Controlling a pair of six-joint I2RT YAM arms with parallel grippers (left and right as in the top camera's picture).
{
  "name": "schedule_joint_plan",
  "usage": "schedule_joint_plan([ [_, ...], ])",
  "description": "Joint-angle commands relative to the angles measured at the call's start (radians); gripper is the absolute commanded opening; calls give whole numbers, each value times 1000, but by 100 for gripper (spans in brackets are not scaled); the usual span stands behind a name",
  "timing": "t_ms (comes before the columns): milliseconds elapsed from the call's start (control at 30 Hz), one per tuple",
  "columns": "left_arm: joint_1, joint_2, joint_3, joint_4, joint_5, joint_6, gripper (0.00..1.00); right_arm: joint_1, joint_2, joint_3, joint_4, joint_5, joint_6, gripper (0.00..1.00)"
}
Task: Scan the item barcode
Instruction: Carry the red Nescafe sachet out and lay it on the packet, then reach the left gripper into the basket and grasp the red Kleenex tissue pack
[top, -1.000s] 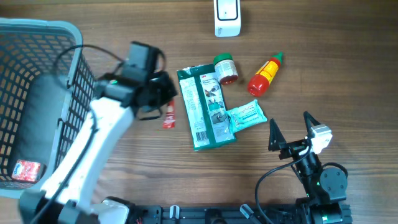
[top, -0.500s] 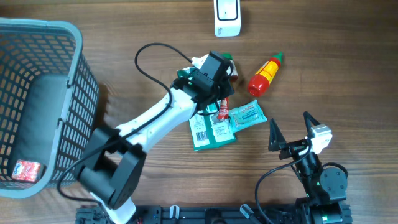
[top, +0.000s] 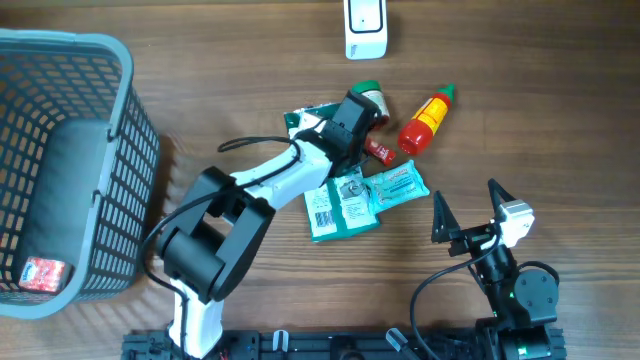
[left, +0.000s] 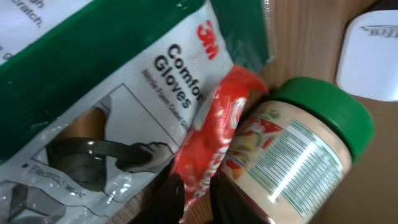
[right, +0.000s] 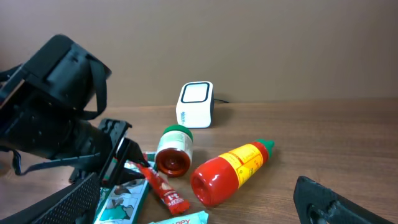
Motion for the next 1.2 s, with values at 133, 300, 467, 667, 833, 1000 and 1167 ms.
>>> schedule_joint_plan([
  [133, 18, -63, -3, -5, -27, 177, 31, -1, 0, -1, 3, 6, -12, 100],
  [300, 27, -274, -3, -55, -70, 596, 38, -1, 0, -1, 3, 7, -12, 100],
  [467, 27, -531, -3, -200, -330, 830, 53, -1, 0, -1, 3, 6, -13, 99],
  [667, 74, -755, -3, -249, -678, 1081, 83, -1, 0, -1, 3, 6, -13, 100],
  [833, 284, -857, -3, -254, -763, 1148, 91, -1, 0, -1, 3, 6, -12, 100],
  [1000, 576, -909, -3, -340, -640, 1126, 95, -1, 0, -1, 3, 6, -12, 100],
  [1167, 877, -903, -3, -537, -477, 941, 100, -1, 0, -1, 3, 6, -12, 100],
])
